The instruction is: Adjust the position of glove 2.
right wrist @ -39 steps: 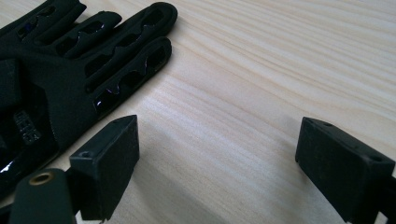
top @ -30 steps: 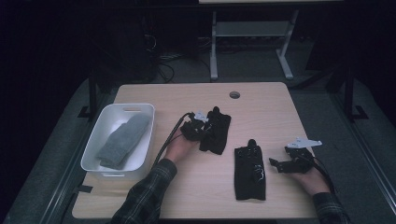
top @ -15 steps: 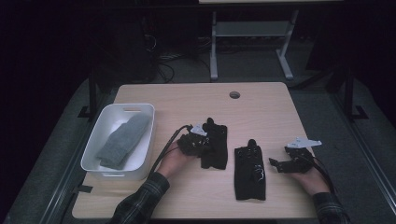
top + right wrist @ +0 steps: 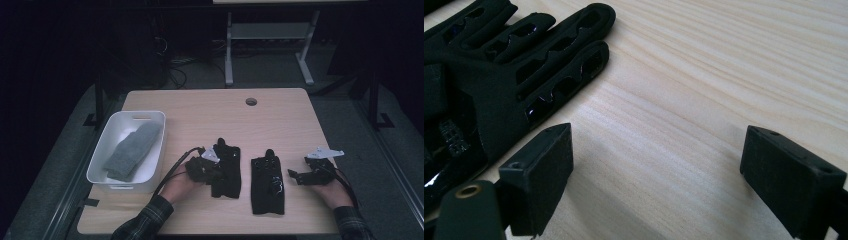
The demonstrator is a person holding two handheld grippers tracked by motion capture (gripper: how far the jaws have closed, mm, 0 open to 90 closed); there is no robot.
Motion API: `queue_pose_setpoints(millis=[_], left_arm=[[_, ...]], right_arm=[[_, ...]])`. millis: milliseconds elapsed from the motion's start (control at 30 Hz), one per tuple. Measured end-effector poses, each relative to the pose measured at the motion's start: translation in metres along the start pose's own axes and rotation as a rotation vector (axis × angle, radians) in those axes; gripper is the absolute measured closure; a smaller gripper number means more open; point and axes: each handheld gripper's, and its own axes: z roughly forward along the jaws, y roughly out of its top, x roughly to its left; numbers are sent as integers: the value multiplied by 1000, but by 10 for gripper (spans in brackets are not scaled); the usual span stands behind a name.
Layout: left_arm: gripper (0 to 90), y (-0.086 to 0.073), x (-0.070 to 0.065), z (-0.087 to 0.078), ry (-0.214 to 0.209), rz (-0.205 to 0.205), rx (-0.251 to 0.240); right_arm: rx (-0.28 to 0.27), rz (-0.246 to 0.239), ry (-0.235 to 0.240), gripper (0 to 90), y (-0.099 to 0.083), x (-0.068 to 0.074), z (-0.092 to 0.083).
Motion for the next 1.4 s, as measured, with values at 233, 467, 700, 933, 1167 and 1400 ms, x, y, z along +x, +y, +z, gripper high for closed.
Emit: queue_pose_setpoints(millis=[233, 467, 700, 933, 1167, 1400], left_arm=[[896, -11, -11, -9, -35, 18, 11], [870, -12, -8, -21, 4, -15, -38], [767, -12, 1, -28, 90, -80, -110], [611, -19, 8, -22, 132, -124, -85], [587, -20, 11, -15, 125, -133, -62], [585, -19, 13, -12, 110, -110, -55]], right_arm=[[-1, -1, 2, 141, 0, 1, 0], [-1, -31, 16, 363, 5, 9, -6], [-24, -63, 151, 773, 13, 27, -19], [43, -149, 231, 897, 14, 57, -11], [59, -171, 256, 897, 18, 69, -2], [62, -184, 267, 896, 25, 78, 5]])
